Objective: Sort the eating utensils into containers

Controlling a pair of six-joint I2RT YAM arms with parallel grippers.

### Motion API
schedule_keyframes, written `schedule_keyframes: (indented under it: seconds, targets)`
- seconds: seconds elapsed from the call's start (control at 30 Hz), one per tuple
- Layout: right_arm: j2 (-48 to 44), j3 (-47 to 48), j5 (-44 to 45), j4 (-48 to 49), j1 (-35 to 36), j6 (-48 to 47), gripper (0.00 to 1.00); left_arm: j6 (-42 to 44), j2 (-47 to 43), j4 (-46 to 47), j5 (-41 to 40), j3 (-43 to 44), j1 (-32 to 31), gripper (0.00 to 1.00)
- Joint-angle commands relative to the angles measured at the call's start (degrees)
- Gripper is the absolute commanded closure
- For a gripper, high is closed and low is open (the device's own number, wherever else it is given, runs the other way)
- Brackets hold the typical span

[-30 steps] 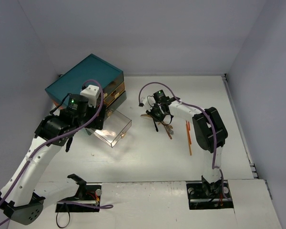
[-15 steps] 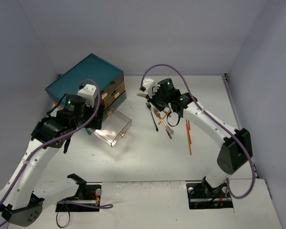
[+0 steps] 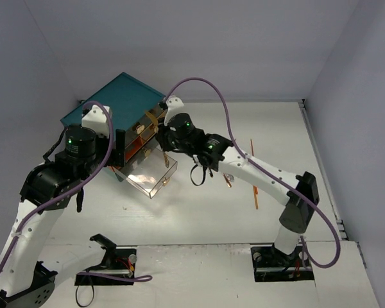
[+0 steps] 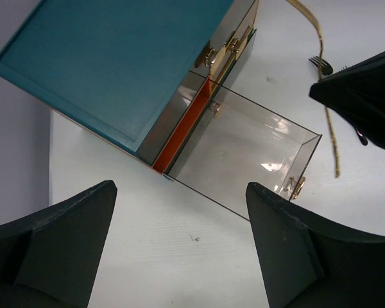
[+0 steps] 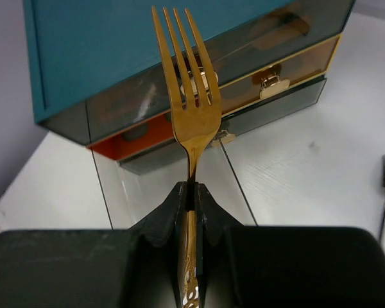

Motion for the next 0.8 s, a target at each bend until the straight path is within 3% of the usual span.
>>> schedule_keyframes:
  seconds: [0.0, 0.33, 0.43, 0.63, 0.77]
  targets:
    - [5.20, 1.39, 8.75, 8.84, 2.13, 15.03, 1.00, 0.82, -0.08, 1.35, -2.75, 2.00, 0.34, 0.20]
    - [13.66, 4.12, 9.43, 10.52, 6.04, 19.68, 0.97, 1.26, -0.87, 1.42, -2.64, 0.52, 0.23, 0.20]
    - [13.77, 2.72, 9.50, 10.52, 6.24, 19.35, 0.77, 1.35, -1.16, 1.45, -2.60, -0.30, 0.13, 0.20]
    - [9.75, 2.35, 12.16, 10.36, 6.49, 12.23, 0.54, 1.41, -1.18, 1.53, -2.33, -0.38, -0.20, 0.20]
    - [4.41, -1.15, 19.07, 8.98, 5.30, 4.91, 0.38, 1.56, -0.76, 1.61, -1.83, -0.14, -0.39, 0.20]
